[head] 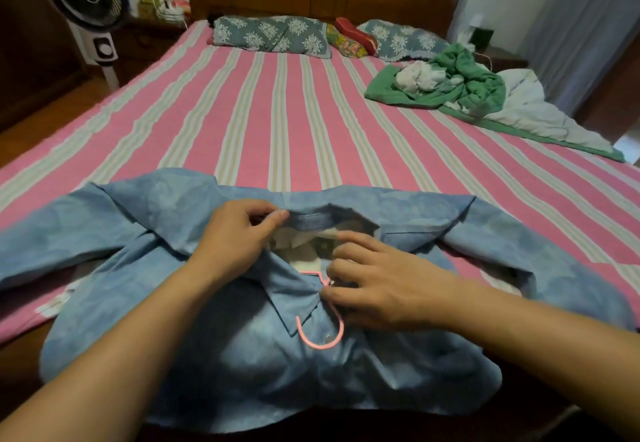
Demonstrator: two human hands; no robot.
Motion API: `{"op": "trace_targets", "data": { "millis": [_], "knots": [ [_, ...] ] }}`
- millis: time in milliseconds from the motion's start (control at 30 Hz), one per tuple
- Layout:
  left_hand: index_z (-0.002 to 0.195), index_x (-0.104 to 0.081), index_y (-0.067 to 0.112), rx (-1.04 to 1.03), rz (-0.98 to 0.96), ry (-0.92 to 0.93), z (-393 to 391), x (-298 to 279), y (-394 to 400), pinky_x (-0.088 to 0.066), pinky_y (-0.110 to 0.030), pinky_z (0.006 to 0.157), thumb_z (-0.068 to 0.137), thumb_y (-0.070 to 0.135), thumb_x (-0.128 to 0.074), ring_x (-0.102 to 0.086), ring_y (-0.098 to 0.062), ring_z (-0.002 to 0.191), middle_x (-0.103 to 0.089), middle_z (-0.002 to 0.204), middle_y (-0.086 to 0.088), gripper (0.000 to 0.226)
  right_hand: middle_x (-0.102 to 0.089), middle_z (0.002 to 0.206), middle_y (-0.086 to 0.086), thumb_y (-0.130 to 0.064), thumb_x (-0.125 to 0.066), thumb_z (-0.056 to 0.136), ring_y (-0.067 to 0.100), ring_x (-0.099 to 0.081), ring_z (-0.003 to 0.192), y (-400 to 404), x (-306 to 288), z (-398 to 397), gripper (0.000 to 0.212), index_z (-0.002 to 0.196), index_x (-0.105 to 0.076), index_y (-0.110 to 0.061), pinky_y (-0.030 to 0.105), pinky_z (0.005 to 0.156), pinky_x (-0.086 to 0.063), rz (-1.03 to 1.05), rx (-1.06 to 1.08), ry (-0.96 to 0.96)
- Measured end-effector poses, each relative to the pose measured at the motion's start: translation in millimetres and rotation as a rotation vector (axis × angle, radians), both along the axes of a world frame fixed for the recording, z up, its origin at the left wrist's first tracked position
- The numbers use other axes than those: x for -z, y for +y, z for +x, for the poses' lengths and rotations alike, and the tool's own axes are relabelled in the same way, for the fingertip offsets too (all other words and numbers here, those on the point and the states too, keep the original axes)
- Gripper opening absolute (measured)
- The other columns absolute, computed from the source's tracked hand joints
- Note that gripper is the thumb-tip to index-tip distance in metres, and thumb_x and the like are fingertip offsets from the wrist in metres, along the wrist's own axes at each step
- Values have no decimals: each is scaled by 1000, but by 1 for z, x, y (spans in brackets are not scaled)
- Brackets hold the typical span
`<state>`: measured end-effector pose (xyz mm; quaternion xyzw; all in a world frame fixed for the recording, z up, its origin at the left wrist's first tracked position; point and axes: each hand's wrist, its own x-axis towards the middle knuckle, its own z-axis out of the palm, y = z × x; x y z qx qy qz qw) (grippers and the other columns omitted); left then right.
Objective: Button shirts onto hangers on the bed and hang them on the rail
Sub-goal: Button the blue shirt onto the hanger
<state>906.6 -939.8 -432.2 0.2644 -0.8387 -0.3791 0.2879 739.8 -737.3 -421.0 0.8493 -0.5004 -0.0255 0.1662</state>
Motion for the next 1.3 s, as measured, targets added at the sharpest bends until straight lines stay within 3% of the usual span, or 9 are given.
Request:
{"op": "trace_targets", "data": {
  "millis": [133,233,367,533,700,967,1133,1200,1300],
  "knots": [
    [91,-77,19,-79,-5,232,-1,-20,-5,-51,-21,74,100,29,-63,-67,-6,81,-74,84,9,19,-53,74,8,-10,-61,93,30,-50,72,-37,-23,-16,11,86,-69,-8,46,72,-47,-322,33,-233],
    [104,-74,25,-149,-9,325,2,-28,-28,-52,-23,81,103,28,-56,-67,-8,94,-71,98,16,18,-63,80,5,-10,-59,85,31,-56,73,-69,-57,-32,13,90,-70,-12,39,62,-46,-181,192,-304],
    [108,-75,20,-176,-205,-31,10,2,-57,-51,-33,94,98,16,-61,-67,-16,102,-74,108,5,18,-60,101,1,-38,-54,90,29,-57,89,-53,-37,-25,30,114,-63,-21,43,76,-48,218,137,-45],
    [103,-76,27,12,-302,-349,19,28,-75,-53,-42,87,95,31,-57,-65,-17,99,-73,104,7,21,-58,113,6,-50,-47,98,27,-51,95,-30,11,-14,54,139,-53,-16,39,94,-41,243,79,-47],
    [95,-75,19,-33,-138,-426,30,30,-87,-52,-40,84,93,67,-37,-67,-15,90,-74,96,5,61,-60,82,4,-23,-60,99,28,-54,70,-40,14,-15,16,98,-70,-11,42,83,-51,-156,-18,-153],
    [132,-63,8,-329,-618,77,31,5,-85,-38,-47,109,95,30,-53,-51,-36,126,-57,134,-16,45,-67,80,3,-28,-59,101,20,-64,75,-189,-99,-96,24,82,-63,-14,30,66,-44,-171,871,-915],
    [145,-55,30,-275,-610,-476,8,46,-89,-29,-61,116,87,49,-43,-30,-46,145,-34,161,-16,62,-63,123,16,-46,-44,99,38,-56,120,-292,-120,-194,34,113,-61,-20,42,95,-40,-306,1153,-762],
    [152,-41,41,-267,-425,-781,2,61,-95,-18,-59,121,89,64,-26,-16,-42,152,-16,169,-9,69,-41,154,18,-58,-27,90,43,-32,144,-309,-97,-214,70,148,-41,-20,57,116,-21,-129,1302,-588],
    [159,-16,48,-221,-221,-954,-2,80,-104,0,-56,124,98,71,-18,6,-34,156,4,171,1,65,-8,168,12,-59,-30,101,40,-6,153,-298,-34,-185,72,160,-14,-21,57,123,-6,-41,1205,-432]
  ]
}}
